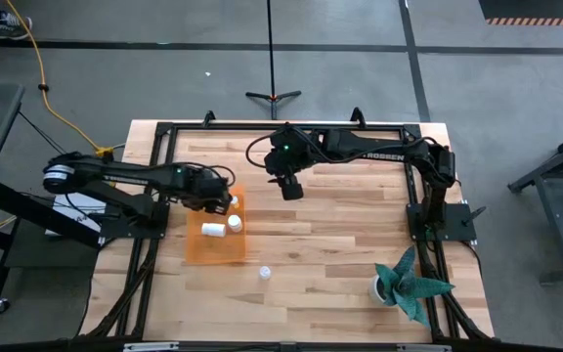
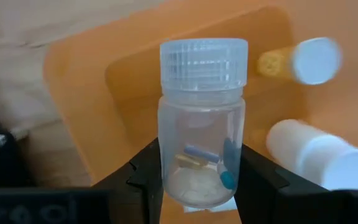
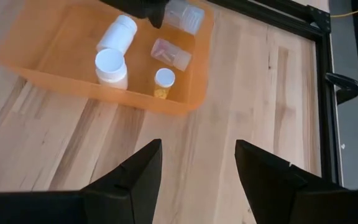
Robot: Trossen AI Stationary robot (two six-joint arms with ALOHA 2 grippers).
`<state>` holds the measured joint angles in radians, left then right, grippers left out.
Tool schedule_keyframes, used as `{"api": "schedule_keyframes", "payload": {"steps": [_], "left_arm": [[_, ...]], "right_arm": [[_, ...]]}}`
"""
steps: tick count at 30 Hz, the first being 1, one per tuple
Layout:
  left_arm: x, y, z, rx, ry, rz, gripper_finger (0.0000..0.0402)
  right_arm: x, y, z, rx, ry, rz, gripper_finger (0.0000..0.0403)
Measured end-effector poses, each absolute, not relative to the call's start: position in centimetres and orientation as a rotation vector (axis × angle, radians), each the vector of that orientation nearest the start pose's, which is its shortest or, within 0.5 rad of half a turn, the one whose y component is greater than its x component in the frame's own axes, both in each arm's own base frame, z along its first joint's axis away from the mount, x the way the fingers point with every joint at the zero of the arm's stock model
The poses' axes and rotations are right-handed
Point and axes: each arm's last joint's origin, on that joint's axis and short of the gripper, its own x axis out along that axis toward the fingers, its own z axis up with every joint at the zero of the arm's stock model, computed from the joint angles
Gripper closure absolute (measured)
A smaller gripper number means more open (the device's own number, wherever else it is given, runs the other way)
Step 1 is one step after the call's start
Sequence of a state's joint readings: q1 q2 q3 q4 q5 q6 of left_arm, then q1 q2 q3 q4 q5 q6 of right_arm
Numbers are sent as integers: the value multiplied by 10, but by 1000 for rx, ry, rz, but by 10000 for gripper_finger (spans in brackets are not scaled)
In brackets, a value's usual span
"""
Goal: Pick and place pill bottles into a basket
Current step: Put the top transparent pill bottle into the orange bin, then put the transparent pill bottle into the orange bin
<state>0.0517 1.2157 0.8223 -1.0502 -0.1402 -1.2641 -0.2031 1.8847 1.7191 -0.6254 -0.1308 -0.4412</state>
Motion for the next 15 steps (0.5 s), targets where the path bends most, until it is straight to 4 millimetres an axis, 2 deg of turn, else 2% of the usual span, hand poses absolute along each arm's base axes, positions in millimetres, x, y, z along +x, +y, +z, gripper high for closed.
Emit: {"api": "schedule_keyframes", "payload": {"steps": [3,9,15], "left_arm": [[192,14,211,-974,1151,1086,221],[192,14,202,-982,1217,1184,184],[194,14,200,-966,1223,1162,198]], "right_arm": [[413,-81,304,-286,781,118,208],[412,-79,304,-271,774,169,208],[411,-79,303,-267,789,173,208]]}}
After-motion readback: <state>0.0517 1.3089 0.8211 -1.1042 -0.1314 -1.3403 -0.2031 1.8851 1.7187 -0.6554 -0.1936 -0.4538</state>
